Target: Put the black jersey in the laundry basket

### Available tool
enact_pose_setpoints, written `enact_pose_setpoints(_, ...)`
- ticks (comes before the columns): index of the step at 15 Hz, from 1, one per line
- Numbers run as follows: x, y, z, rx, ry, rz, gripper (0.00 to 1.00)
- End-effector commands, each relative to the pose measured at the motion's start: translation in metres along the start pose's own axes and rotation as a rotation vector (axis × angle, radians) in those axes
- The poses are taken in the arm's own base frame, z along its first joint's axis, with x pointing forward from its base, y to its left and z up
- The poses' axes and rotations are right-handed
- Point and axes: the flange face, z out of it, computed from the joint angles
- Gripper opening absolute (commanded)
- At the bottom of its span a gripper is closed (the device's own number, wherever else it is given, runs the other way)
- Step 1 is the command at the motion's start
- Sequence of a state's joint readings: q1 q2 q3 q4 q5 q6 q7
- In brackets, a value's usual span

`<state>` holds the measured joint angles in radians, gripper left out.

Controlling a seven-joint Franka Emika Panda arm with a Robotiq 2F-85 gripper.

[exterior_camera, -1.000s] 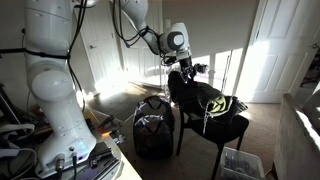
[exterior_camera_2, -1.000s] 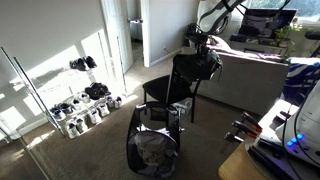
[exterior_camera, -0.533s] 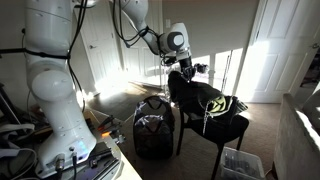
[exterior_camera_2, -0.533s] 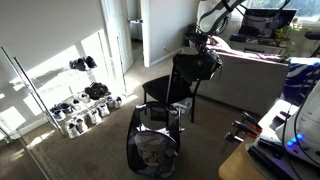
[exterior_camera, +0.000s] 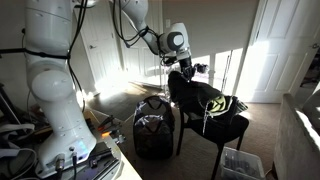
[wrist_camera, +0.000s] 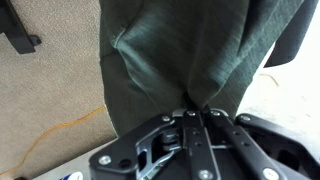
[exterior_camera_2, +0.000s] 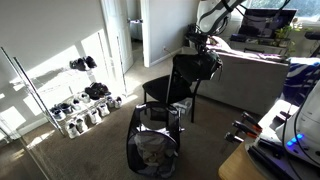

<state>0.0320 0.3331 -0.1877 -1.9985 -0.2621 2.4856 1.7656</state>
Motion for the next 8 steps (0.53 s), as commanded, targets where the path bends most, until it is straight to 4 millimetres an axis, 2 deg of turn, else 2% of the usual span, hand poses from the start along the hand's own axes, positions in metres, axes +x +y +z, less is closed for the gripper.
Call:
enact_pose_setpoints(1,-0.005,-0.002,-0.01,0.079,-0.008,-0.098,0.04)
enact_pose_setpoints(2,-0.005,-0.005,-0.01,0.102,-0.007,-0.134,0.04)
enact_pose_setpoints(3,-0.011,0.026,-0.061,0.116,0.006,-0.174,0.04)
enact_pose_setpoints(5,-0.017,0.032,-0.079,0.113,0.028,-0.237,0.04)
enact_pose_setpoints(8,-0.037,0.06,-0.129,0.142,0.042,-0.311,0.04)
